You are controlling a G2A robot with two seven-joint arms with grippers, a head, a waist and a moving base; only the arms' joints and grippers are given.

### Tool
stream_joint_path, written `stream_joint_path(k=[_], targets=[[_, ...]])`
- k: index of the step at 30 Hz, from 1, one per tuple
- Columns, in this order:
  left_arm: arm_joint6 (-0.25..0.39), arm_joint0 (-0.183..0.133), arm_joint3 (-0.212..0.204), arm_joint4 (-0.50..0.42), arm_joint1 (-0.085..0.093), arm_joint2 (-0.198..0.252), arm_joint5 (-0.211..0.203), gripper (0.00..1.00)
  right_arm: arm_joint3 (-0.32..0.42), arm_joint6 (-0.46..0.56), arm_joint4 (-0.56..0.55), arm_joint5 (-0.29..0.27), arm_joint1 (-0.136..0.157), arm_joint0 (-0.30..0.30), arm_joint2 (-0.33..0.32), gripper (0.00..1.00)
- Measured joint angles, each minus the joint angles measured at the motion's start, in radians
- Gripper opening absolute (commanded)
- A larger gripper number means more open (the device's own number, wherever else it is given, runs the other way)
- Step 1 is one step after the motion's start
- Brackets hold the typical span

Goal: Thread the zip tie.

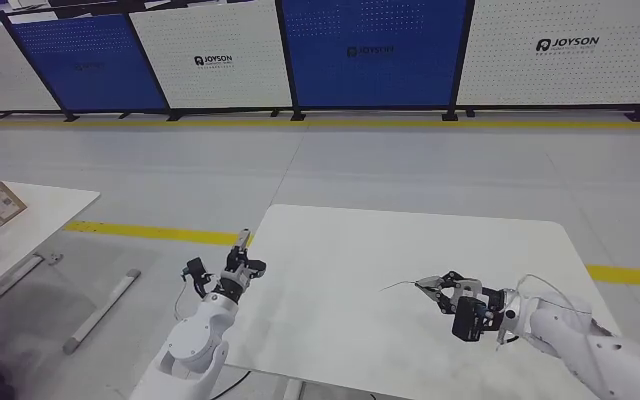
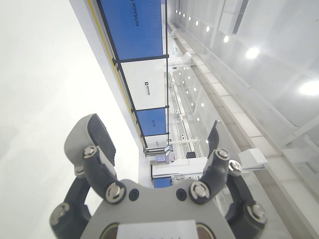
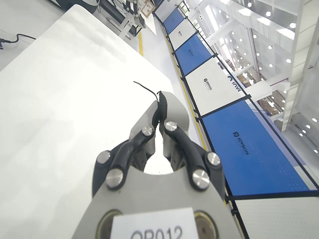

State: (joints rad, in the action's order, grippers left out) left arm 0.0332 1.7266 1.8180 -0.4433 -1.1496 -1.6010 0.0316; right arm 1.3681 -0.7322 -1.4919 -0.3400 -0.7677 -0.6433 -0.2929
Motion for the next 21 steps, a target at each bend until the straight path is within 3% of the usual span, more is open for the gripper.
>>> stream_joint_path(k=[3,7,9,12,14,21], targets=[[0.096,0.016,0.060,-0.059,0.006,-0.029,0.100,1.00,0.000,0.000,0.000,0.000,0.000,0.000,0.000,0.00],[0.216,0.047,0.158,-0.130,0.016,-0.073,0.281,1.00,0.000,0.000,0.000,0.000,0.000,0.000,0.000,0.00],[0.255,0.063,0.176,-0.143,0.021,-0.065,0.333,1.00,0.000,0.000,0.000,0.000,0.000,0.000,0.000,0.00],[0.292,0.084,0.175,-0.125,0.035,-0.013,0.312,1.00,0.000,0.000,0.000,0.000,0.000,0.000,0.000,0.00],[0.265,0.076,0.167,-0.122,0.044,0.022,0.307,1.00,0.000,0.000,0.000,0.000,0.000,0.000,0.000,0.00],[0.259,0.074,0.167,-0.121,0.045,0.025,0.308,1.00,0.000,0.000,0.000,0.000,0.000,0.000,0.000,0.00]])
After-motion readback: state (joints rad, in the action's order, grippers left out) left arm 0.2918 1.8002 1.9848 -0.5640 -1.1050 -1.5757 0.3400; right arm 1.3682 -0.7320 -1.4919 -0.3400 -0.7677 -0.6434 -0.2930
